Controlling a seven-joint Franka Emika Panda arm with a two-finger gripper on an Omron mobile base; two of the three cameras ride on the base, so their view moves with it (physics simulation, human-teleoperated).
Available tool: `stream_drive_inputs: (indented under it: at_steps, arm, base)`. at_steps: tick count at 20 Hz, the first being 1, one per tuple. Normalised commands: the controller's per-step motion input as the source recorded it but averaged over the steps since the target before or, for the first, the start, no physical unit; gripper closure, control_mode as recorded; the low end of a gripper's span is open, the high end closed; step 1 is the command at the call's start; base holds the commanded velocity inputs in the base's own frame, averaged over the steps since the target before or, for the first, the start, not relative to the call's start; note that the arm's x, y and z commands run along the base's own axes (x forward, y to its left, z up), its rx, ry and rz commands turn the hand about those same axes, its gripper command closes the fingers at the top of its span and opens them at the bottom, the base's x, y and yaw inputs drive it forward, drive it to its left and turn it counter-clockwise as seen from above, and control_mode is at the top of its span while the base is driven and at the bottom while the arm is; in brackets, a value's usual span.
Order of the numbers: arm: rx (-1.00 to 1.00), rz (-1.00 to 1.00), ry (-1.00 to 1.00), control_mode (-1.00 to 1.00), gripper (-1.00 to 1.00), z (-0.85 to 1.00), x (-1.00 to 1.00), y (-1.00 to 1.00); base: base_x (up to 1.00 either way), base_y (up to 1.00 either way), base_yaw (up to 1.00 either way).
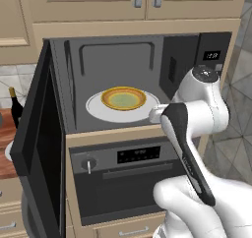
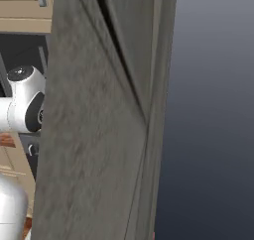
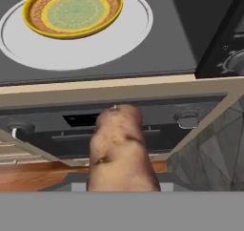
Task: Pick the potato from the microwave and place it on plate located on the counter.
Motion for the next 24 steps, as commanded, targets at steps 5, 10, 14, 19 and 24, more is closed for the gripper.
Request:
stream_drive_inputs:
  at_steps: [5, 10, 14, 19, 24]
  arm:
    - [0.0, 0.08, 0.01, -1.0, 1.0, 0.01, -0.58, -0.26]
    - [0.0, 0.0, 0.03, -1.0, 1.0, 0.08, -0.12, -0.09]
    - [0.0, 0.0, 0.05, -1.0, 1.0, 0.14, 0.0, -0.04]
    - [0.0, 0.0, 0.05, -1.0, 1.0, 0.13, 0.0, -0.06]
    - [0.0, 0.0, 0.01, 1.0, 1.0, 0.03, 0.0, -0.03]
  base:
    - [0.0, 0.0, 0.0]
    - [0.0, 0.0, 0.0]
    - [0.0, 0.0, 0.0]
    - [0.0, 0.0, 0.0]
    - [-0.35, -0.24, 0.0]
